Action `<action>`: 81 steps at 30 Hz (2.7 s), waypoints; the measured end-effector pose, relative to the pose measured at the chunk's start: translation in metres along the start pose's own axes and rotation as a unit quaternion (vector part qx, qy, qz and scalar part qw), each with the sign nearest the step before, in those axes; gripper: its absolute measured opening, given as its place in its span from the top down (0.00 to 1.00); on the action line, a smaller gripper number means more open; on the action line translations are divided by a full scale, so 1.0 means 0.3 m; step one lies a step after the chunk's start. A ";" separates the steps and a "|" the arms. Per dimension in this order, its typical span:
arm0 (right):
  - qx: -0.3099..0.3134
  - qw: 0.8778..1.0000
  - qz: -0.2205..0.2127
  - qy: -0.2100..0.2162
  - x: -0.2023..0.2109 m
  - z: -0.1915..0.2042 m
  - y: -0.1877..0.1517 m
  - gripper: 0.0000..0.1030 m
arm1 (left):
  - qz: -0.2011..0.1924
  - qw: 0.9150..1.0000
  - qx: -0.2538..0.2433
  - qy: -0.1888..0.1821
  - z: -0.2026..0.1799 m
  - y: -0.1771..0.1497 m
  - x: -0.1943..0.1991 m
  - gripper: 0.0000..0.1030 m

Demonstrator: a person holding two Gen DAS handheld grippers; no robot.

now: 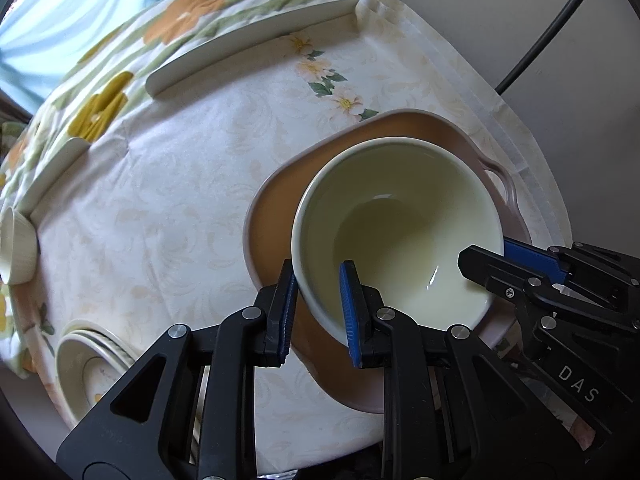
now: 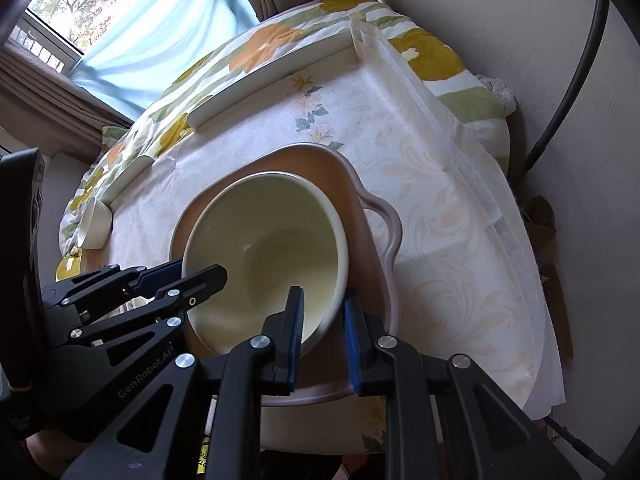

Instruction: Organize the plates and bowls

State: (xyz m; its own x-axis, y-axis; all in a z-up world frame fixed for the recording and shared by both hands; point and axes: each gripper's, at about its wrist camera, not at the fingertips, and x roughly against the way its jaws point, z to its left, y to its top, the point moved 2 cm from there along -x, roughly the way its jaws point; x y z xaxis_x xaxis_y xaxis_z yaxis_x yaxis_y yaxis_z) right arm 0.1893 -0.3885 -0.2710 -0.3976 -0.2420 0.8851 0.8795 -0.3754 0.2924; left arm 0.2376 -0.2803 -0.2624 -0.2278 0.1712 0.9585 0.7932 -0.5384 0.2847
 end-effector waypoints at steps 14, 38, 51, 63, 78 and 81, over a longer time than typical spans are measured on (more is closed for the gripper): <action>-0.004 1.000 -0.003 0.018 0.071 -0.008 -0.009 0.83 | -0.007 1.000 0.021 -0.013 0.005 -0.008 0.035 0.76; 0.274 0.943 -0.109 0.155 0.297 0.447 0.140 0.11 | -0.220 0.946 0.226 0.080 0.424 -0.202 0.623 0.02; 0.355 0.915 -0.043 0.184 -0.003 1.042 0.336 0.10 | -0.217 0.872 0.423 0.115 1.121 -0.398 0.606 0.02; 0.314 0.926 0.091 0.187 -0.608 1.331 0.392 0.42 | -0.148 0.849 0.507 0.030 1.532 -0.409 0.145 0.54; 0.323 0.922 0.119 0.175 -0.794 1.431 0.371 0.84 | -0.126 0.852 0.508 0.025 1.637 -0.387 0.005 0.79; 0.336 0.921 0.110 0.166 -0.790 1.440 0.361 0.85 | -0.123 0.855 0.502 0.033 1.634 -0.382 0.004 0.79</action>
State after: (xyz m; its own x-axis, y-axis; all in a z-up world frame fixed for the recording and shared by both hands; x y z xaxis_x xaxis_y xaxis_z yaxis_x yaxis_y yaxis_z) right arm 0.4916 0.0146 -0.2926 -0.1509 -0.5474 0.8231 0.8668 0.3271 0.3764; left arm 0.4234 0.1861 -0.3004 -0.4633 0.1117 0.8792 0.7935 0.4939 0.3554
